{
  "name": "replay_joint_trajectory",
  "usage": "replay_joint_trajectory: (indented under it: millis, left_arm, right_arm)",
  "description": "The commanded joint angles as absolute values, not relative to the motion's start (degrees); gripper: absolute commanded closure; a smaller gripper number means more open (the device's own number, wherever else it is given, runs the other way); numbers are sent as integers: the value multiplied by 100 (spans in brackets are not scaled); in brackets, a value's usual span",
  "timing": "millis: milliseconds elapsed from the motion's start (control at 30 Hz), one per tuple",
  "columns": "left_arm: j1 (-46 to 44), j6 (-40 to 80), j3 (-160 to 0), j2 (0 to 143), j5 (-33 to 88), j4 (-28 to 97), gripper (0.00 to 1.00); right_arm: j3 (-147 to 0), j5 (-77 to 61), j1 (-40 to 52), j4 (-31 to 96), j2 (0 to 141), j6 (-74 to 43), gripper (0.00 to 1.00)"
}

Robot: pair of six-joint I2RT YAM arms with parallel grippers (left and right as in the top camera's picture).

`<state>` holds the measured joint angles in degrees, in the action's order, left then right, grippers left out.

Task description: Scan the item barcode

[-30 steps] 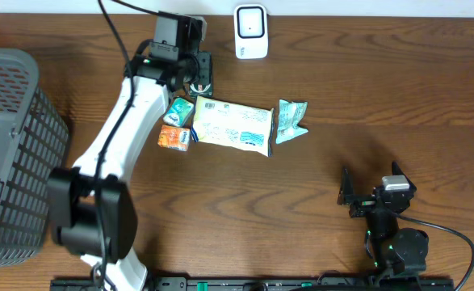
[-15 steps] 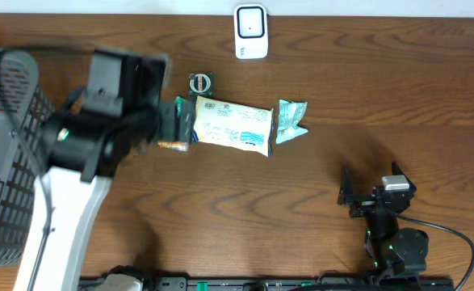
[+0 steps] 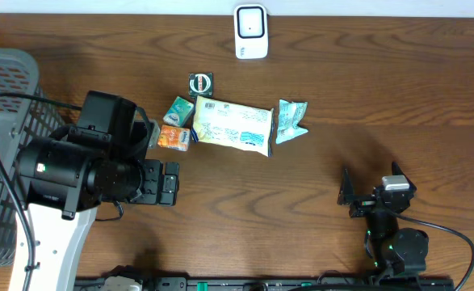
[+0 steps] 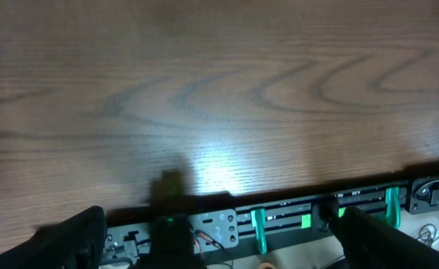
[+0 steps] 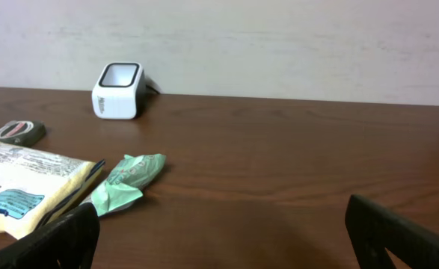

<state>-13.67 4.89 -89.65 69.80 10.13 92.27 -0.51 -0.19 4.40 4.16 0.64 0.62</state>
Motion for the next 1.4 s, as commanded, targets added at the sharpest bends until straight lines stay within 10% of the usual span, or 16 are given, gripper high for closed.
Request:
replay_joint_trajectory:
  millis: [0, 1367]
  left_arm:
    - [-1363, 692, -8888, 6866, 974, 9623, 2]
    - [-1363, 1704, -6982, 2491, 366, 8549, 2]
  right_arm:
    - [-32, -14, 438, 429, 40, 3, 1]
    - [-32, -14, 438, 429, 40, 3, 1]
